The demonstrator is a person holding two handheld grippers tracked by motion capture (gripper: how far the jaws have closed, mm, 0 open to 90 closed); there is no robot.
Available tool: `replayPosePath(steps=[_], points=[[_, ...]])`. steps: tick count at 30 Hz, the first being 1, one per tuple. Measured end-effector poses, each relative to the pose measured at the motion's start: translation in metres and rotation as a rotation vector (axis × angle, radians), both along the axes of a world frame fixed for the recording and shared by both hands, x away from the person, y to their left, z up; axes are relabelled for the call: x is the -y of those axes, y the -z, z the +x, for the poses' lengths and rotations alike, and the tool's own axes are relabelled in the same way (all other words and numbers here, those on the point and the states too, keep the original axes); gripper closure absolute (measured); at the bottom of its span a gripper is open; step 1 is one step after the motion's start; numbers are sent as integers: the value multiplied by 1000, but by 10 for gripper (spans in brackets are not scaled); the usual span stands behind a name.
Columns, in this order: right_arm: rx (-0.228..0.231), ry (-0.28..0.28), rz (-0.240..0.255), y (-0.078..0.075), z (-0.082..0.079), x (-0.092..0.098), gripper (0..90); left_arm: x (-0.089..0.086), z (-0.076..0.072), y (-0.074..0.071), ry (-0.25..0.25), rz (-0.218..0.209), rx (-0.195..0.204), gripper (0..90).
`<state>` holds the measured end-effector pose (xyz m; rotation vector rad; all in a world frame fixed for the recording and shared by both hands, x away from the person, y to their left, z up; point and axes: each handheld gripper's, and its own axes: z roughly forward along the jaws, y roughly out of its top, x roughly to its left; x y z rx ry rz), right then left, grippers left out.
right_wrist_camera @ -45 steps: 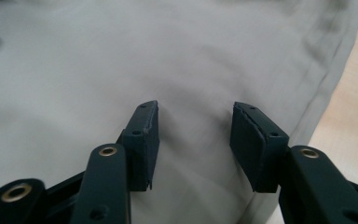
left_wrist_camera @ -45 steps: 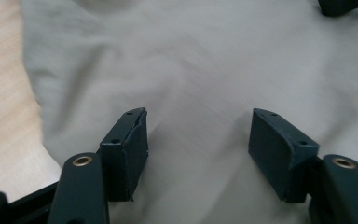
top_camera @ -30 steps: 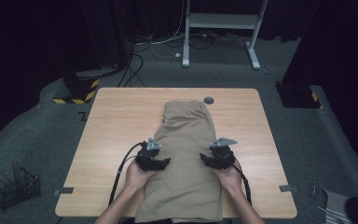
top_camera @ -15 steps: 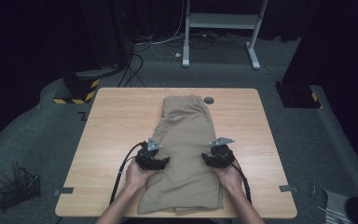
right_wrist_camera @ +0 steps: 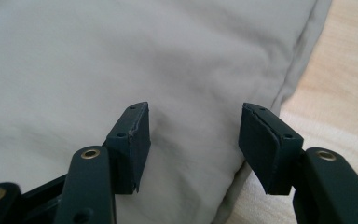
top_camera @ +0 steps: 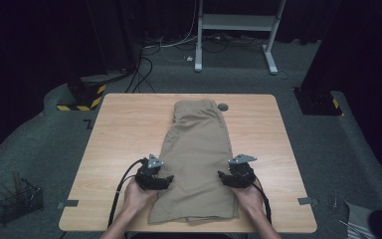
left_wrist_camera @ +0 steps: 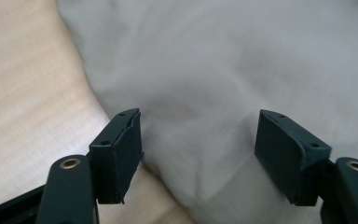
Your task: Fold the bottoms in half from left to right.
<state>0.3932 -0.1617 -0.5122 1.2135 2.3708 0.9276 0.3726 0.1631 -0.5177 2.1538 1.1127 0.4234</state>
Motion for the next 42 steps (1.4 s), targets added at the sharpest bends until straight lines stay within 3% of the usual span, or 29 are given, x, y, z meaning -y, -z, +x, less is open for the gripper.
replayPosePath(steps=[4, 9, 14, 17, 20, 25, 29, 34, 36, 39, 42], points=[[42, 20, -28, 4, 5, 0, 445, -1, 13, 3, -24, -9, 25, 311], [14, 35, -10, 3, 15, 3, 412, -5, 29, 1, -60, -20, -5, 292], [24, 97, 48, -3, 15, 19, 348, -15, 29, -5, -105, -52, 8, 287], [0, 114, 50, 0, 19, 23, 330, -15, 33, -2, -119, -63, -18, 271], [-17, 113, 48, 4, 22, 21, 327, -11, 33, 1, -117, -52, -15, 267], [11, 108, -2, 5, 22, 10, 351, -3, 30, 1, -99, -22, 1, 290], [17, 98, 1, 5, 21, 8, 411, 1, 26, 1, -91, 0, 6, 288], [16, 84, -4, 4, 19, 7, 445, 2, 17, -1, -76, -10, -21, 288], [12, 82, -1, 4, 18, 7, 446, 0, 16, 0, -85, -25, -18, 290], [9, 81, -3, 4, 17, 6, 447, 4, 19, 1, -84, -1, -1, 282], [7, 85, -3, 3, 16, 6, 458, 8, 20, 2, -82, -8, 9, 293]])
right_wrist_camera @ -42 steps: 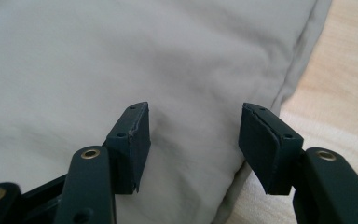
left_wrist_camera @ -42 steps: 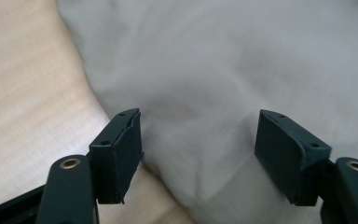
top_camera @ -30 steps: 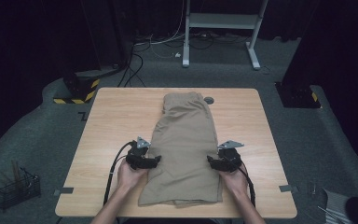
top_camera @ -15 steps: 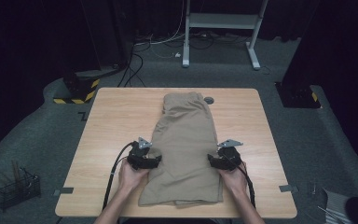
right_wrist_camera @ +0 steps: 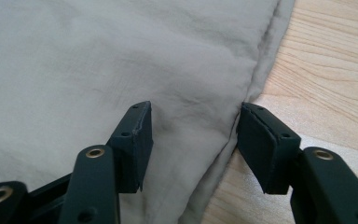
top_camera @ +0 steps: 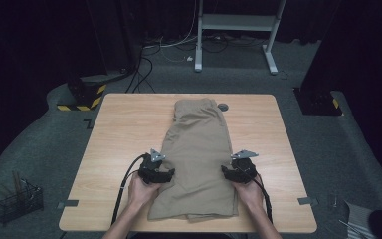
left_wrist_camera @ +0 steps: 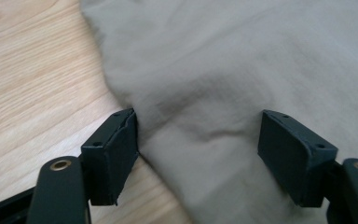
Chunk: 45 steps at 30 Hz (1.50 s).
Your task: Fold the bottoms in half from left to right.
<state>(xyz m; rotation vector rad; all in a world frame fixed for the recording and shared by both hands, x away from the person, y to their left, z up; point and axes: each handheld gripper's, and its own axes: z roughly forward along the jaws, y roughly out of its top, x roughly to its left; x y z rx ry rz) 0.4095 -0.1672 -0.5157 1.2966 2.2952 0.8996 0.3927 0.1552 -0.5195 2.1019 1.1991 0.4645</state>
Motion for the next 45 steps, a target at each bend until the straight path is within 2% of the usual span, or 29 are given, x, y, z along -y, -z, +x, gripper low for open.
replayPosePath(steps=[10, 13, 21, 32, 39, 41, 45], points=[[-3, -39, -1, -2, -3, -4, 636, 4, -3, 0, 27, -17, 25, 516], [-1, -41, 1, -2, -4, -5, 670, 5, -3, -1, 43, -17, 23, 610], [5, -64, 14, -1, -7, -6, 780, 4, -4, 0, 71, -47, 25, 781], [20, -89, 47, 2, -8, -4, 867, 1, -1, 0, 90, -73, -2, 851], [23, -101, 62, 2, -7, -3, 875, -3, 2, 0, 99, -102, -20, 860], [6, -110, 80, 1, -7, -3, 874, -5, 3, -1, 98, -112, -28, 862], [4, -104, 96, 0, -7, -1, 874, -7, 3, -1, 104, -115, -27, 865]])
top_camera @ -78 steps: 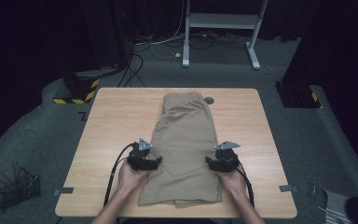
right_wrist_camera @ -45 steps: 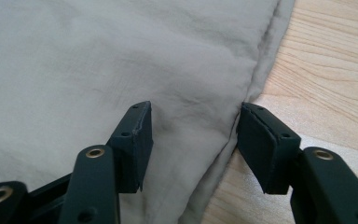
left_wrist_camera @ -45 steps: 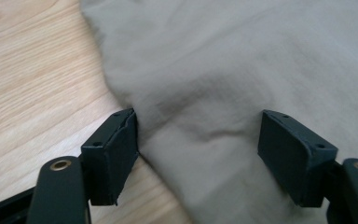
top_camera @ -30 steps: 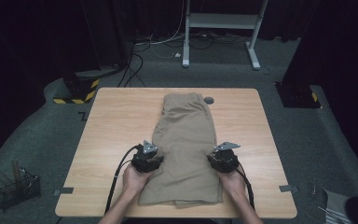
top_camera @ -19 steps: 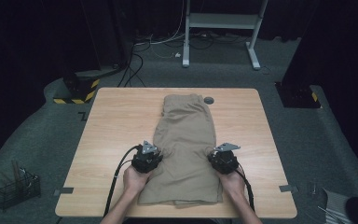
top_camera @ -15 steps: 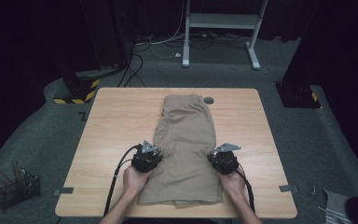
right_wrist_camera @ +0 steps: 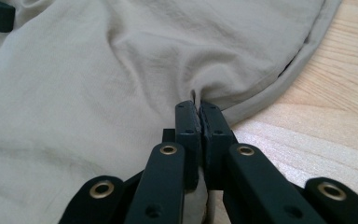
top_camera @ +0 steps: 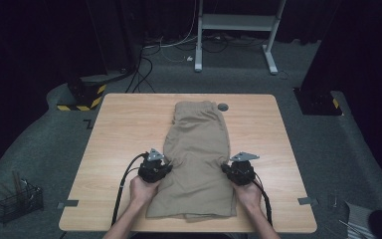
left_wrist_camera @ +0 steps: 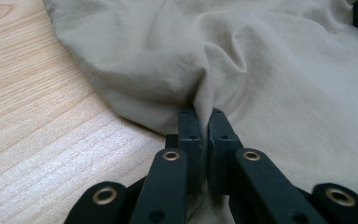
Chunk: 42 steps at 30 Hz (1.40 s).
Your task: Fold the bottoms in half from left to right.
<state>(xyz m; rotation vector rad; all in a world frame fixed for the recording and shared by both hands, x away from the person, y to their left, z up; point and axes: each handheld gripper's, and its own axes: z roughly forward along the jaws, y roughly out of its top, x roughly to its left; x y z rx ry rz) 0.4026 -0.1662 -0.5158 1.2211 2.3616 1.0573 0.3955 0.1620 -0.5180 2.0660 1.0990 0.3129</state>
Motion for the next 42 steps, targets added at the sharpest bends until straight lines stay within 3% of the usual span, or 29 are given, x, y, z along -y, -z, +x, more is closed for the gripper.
replayPosePath(steps=[6, 8, 14, 22, 28, 42], points=[[45, -7, 19, -8, -5, 2, 874, -4, -3, -6, 3, -14, 24, 867], [89, -19, 16, -12, -8, 3, 875, -6, -5, -11, 1, -28, 38, 867], [168, -42, 12, -28, -17, 4, 876, -10, -8, -30, 13, -32, 88, 870], [247, -60, 12, -47, -22, 4, 877, -16, -12, -53, 11, -74, 140, 871], [301, -72, -5, -60, -23, 2, 877, -18, -12, -65, 1, -107, 171, 871], [429, -79, -18, -80, -34, 1, 877, -22, -18, -85, 3, -140, 235, 871]])
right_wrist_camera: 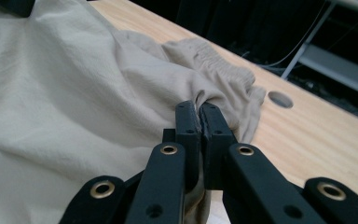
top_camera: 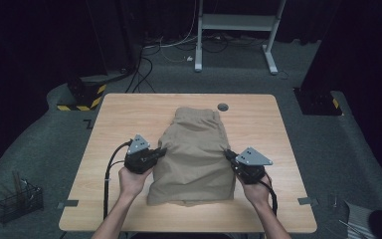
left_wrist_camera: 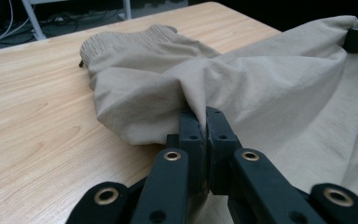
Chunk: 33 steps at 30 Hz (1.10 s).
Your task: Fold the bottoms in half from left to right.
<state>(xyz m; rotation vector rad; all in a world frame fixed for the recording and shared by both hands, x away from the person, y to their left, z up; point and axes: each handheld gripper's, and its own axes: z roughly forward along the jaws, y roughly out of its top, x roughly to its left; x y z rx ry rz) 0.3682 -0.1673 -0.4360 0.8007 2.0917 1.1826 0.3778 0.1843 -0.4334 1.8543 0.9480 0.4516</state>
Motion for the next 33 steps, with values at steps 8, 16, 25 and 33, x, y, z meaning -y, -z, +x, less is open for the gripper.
replayPosePath(steps=[8, 16, 25, 33], points=[[56, -12, 2, -17, -3, -1, 877, -4, -3, -21, 4, -15, 51, 871], [83, -8, 13, -27, -3, 1, 877, -2, -4, -30, 6, -15, 76, 871], [112, -22, 8, -31, -18, 5, 876, -2, -17, -36, 25, -34, 96, 871], [128, -37, 22, -30, -38, 8, 876, -3, -38, -37, 43, -40, 114, 871]])
